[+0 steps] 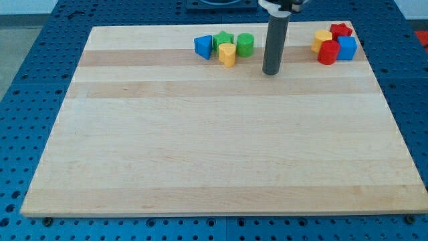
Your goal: Move the yellow heart slightly left
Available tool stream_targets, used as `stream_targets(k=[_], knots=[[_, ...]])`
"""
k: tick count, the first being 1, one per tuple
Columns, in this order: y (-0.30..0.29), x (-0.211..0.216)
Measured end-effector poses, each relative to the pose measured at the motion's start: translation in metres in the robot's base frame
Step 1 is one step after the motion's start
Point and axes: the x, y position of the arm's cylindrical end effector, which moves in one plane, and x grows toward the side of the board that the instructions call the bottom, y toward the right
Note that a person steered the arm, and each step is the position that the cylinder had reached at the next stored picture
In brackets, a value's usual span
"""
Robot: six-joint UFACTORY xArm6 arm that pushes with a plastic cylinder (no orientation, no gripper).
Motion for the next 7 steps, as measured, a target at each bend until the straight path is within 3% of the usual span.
stream_targets(k=[1,3,7], knots=[[-0.012,-0.026],[-0.018,-0.04],[-0.132,-0.039]])
